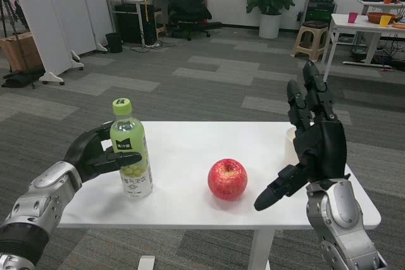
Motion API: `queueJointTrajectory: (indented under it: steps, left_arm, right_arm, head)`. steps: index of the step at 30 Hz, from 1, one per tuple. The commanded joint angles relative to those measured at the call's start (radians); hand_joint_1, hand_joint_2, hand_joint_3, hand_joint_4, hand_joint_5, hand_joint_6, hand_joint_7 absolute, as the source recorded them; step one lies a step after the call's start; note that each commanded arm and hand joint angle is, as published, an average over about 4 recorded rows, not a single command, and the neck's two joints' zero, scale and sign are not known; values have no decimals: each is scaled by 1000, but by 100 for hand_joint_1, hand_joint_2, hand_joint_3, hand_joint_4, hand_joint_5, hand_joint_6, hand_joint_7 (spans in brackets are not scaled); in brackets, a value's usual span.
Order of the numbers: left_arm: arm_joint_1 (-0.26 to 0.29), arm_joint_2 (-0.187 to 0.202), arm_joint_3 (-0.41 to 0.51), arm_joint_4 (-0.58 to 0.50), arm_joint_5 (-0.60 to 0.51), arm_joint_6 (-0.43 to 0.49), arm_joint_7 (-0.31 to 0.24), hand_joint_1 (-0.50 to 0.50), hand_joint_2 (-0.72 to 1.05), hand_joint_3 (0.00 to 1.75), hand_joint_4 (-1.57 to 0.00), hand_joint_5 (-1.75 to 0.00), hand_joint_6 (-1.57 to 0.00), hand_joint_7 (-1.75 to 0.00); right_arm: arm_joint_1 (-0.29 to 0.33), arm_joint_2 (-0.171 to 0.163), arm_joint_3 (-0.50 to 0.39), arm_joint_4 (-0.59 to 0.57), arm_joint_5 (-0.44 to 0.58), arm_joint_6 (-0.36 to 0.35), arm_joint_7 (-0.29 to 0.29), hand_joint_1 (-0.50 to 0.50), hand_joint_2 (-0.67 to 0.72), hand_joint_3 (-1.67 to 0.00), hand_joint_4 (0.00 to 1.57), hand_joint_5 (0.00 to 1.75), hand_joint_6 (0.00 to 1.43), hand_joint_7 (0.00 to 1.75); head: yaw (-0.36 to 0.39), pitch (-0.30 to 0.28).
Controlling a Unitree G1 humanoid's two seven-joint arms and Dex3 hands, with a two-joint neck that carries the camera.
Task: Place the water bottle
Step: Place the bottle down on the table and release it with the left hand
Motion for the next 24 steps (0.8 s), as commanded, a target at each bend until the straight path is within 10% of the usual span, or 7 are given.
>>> queueJointTrajectory:
  steps: [1,13,24]
  left_arm:
    - [25,-4,-3,13,1,-2,3,-27,96,0,-71,-164,-79,-59]
    - [29,-7,-24,15,-63,-2,3,-46,105,0,0,-41,-12,-17]
    - [32,-9,-47,14,-120,-36,1,-50,105,0,0,-21,0,0]
  right_arm:
    - [-1,4,2,-2,4,-1,2,-46,47,0,0,0,0,0]
    - [-1,4,2,0,7,-4,2,-46,50,0,0,0,0,0]
    - [-1,4,4,4,11,-7,2,-46,49,0,0,0,0,0]
  head:
    - [0,0]
    - [2,-2]
    - [3,-4]
